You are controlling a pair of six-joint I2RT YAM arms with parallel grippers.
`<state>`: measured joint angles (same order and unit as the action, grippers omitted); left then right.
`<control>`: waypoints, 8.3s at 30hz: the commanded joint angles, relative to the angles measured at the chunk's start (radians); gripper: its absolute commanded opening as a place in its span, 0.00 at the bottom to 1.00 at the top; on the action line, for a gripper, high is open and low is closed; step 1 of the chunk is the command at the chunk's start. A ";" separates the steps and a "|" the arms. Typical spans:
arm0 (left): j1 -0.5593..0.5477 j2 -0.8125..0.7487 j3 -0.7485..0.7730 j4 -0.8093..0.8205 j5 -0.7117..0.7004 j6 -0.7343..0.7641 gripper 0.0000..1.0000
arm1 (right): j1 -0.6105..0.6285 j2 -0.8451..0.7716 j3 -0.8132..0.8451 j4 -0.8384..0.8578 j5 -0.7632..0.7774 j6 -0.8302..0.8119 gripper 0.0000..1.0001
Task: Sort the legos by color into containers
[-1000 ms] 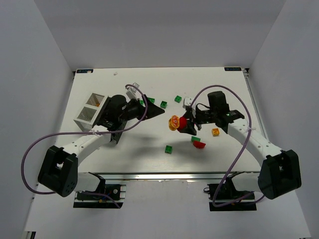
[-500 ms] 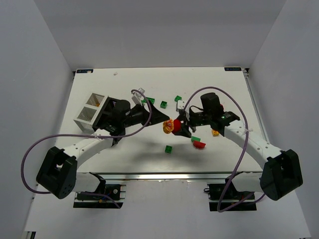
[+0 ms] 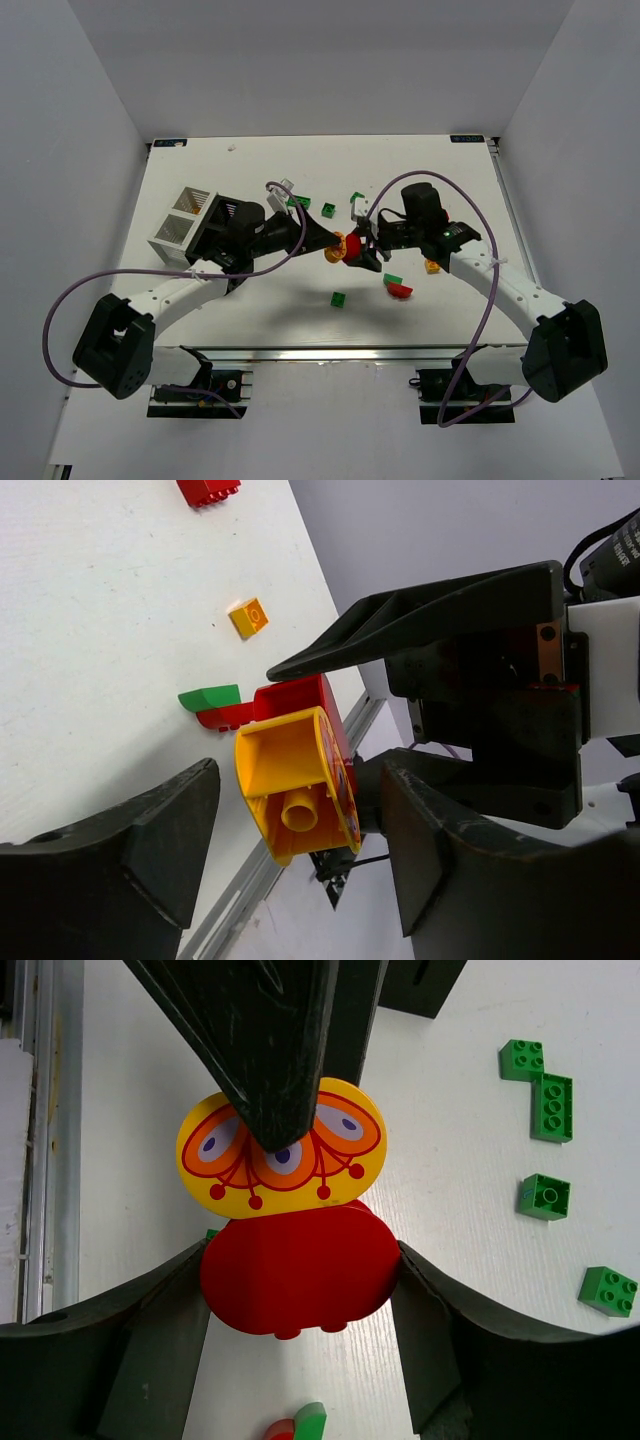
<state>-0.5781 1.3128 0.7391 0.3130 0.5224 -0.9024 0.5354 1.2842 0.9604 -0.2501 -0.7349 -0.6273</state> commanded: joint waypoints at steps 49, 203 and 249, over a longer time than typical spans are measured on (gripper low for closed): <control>0.610 0.141 0.520 -0.588 -0.910 0.563 0.00 | 0.014 -0.057 -0.072 0.051 0.088 -0.048 0.00; 0.499 -0.564 -0.037 -0.529 -0.018 0.109 0.43 | -0.115 0.166 0.149 0.084 0.107 0.296 0.55; 0.012 -0.133 0.108 -0.496 -0.337 0.128 0.72 | -0.511 0.552 0.256 0.037 0.715 0.500 0.89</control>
<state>-0.5606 1.1698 0.8288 -0.2005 0.1909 -0.7830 0.0273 1.8309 1.1961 -0.2584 -0.0311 -0.1230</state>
